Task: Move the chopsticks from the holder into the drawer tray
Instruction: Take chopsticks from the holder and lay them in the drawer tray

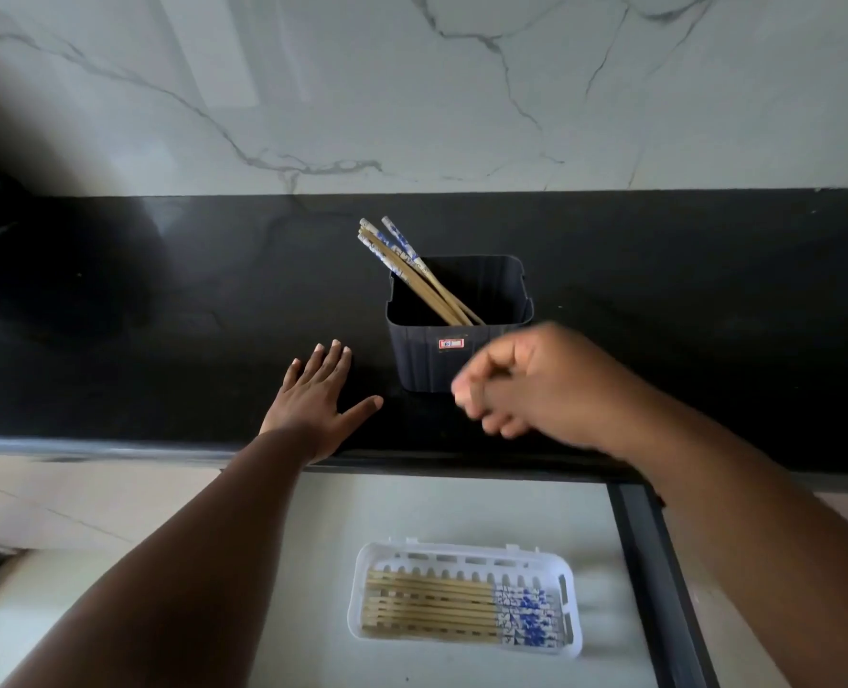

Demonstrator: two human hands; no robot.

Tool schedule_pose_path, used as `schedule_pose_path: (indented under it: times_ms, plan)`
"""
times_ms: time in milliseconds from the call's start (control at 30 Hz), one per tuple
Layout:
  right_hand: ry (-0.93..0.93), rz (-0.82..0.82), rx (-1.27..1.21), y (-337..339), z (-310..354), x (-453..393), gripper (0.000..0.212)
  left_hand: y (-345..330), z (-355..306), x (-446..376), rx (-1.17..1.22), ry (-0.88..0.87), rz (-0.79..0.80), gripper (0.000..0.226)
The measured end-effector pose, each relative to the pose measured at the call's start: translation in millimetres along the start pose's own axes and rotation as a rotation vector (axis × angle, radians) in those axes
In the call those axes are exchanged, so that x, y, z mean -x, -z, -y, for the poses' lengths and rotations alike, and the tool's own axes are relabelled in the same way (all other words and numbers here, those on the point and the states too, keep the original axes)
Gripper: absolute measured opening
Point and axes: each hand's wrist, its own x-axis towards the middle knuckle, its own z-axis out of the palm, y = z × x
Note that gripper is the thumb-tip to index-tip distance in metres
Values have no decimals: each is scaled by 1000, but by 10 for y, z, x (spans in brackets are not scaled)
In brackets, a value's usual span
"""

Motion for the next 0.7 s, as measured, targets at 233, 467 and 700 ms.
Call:
schedule_pose_path:
  times_ms: [233,467,700]
  plan:
    - [74,-371,294,68,228,-811,3,-35,26,2,4,3,-10,96]
    - [-27,-397,670,-283,230,-1358,18,-57,34,-3,10,-2,-31,99]
    - [-135,-418,848,-347,360,-1493,21,-73,28,0,11,-12,-38,99]
